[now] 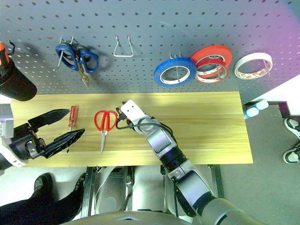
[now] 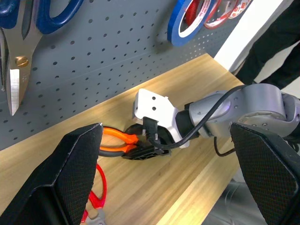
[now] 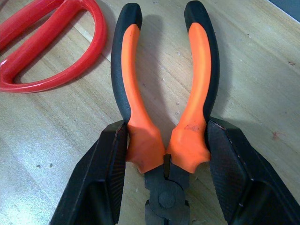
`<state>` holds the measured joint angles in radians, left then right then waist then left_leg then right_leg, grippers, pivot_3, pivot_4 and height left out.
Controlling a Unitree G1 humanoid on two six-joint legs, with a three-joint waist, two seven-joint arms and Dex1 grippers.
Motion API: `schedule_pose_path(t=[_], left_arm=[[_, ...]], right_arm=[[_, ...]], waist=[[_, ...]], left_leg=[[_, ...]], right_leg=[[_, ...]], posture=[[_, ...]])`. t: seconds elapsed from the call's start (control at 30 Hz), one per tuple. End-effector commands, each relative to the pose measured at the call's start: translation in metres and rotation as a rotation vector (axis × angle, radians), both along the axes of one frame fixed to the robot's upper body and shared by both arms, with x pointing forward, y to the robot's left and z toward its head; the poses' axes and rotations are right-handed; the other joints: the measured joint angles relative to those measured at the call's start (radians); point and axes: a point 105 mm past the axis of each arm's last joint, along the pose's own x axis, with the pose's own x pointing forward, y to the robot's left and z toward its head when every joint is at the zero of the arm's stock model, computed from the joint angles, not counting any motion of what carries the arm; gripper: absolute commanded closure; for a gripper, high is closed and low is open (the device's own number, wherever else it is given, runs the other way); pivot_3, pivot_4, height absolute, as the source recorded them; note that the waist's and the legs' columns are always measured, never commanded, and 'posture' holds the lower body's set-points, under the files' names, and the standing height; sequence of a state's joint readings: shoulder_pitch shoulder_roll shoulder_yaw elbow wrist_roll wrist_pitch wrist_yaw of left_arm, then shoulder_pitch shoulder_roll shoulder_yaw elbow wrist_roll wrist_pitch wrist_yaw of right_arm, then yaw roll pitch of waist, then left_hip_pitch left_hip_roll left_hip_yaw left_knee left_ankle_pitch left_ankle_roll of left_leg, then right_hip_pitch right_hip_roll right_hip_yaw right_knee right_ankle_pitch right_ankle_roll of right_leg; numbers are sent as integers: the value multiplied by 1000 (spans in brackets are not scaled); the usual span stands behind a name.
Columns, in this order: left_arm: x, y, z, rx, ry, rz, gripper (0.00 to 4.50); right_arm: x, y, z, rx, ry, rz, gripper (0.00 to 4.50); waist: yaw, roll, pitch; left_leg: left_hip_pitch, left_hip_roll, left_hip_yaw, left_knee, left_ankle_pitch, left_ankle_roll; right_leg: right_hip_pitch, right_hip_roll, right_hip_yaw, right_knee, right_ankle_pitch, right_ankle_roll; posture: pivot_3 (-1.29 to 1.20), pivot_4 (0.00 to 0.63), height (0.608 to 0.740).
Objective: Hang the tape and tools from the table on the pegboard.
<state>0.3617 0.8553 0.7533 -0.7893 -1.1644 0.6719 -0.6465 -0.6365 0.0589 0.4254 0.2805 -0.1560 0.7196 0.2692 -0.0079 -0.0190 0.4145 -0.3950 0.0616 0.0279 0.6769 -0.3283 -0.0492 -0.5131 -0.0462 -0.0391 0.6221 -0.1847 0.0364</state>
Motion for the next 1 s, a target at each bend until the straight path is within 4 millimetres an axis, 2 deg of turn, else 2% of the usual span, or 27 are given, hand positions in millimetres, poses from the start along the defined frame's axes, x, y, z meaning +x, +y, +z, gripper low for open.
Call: schedule_pose_path(t=[0.03,0.17,0.23,0.5,0.63,0.87,1.0], left_arm=[[-3,0,4,13,-16,-4,0],[-3,0,4,10,-17,-2,0],[-3,0,3,10,-13,0,0],[-2,0,2,7,-11,-5,0],[1,-1,1,7,-7,-16,0],[6,-2,1,-1,-11,-29,0],[10,-1,1,0,-15,-34,0]], right_arm=[[-5,8,3,24,-5,24,2371],[-5,8,3,51,11,36,2371],[-10,7,4,124,71,49,2371],[2,-58,-10,-5,43,-63,2371],[0,-87,-15,-57,46,-104,2371],[-18,-125,-21,-96,65,-193,2371],[-24,-136,-21,-94,64,-228,2371]], waist=[[0,0,0],[0,0,0],[0,0,0],[17,2,1],[22,2,1],[21,3,2],[19,3,2]], left_leg=[[0,0,0,0,0,0],[0,0,0,0,0,0],[0,0,0,0,0,0],[1,-1,0,1,0,0],[2,-1,0,1,0,0],[2,-1,0,1,0,0],[2,-1,0,1,0,0]], right_leg=[[0,0,0,0,0,0],[0,0,0,0,0,0],[0,0,0,0,0,0],[1,-1,0,0,0,0],[2,0,0,1,0,0],[4,-1,0,0,0,0],[4,-1,0,0,0,0]], posture=[[234,463,733],[229,464,733],[222,466,733],[195,470,733],[176,469,733],[133,470,733],[106,467,733]])
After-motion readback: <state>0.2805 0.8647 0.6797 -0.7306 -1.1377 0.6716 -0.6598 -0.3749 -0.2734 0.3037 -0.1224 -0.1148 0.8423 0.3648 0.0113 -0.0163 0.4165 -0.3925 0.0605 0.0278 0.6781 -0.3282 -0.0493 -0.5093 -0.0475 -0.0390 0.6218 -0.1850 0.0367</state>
